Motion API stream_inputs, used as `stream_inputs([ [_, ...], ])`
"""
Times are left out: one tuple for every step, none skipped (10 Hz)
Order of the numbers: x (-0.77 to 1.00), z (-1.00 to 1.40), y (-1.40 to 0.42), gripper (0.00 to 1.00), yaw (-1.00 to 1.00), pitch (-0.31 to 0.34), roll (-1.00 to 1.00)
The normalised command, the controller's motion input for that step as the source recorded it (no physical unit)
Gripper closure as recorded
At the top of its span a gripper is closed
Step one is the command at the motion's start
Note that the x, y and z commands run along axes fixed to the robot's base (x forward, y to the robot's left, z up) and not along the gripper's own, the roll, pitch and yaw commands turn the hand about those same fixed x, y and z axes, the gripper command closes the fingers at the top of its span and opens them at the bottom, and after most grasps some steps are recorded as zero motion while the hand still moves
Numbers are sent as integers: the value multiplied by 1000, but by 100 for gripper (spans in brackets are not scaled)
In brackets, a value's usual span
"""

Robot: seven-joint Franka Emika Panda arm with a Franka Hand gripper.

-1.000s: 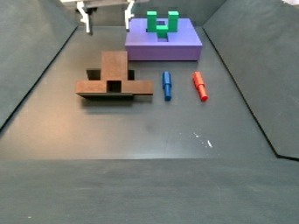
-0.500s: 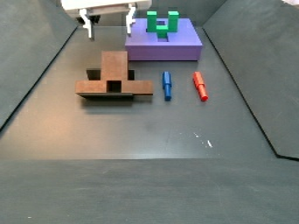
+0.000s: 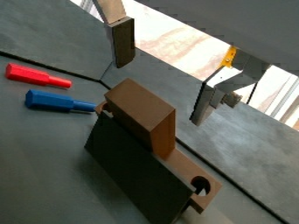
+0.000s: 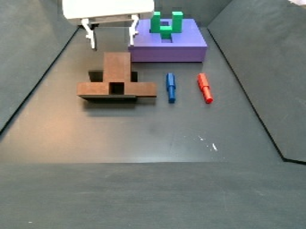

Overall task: Pick up the brown object. Move up. Place the brown object on the fixture. Regrasp the brown object. Move to above the board. Insert the brown object.
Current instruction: Regrasp the brown object.

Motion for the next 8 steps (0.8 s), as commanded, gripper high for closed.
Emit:
stream_inputs([
  [0, -266, 106, 0, 0, -9, 163],
  [-17, -269, 120, 0, 0, -17, 151],
  [-26, -254, 126, 0, 0, -31, 89],
  [0, -251, 129, 0, 0, -31, 80],
  [0, -249, 140, 0, 0, 0, 89],
  [0, -271, 129, 0, 0, 0, 114],
  [0, -286, 111, 0, 0, 0, 149],
  [0, -257, 106, 0, 0, 0, 123],
])
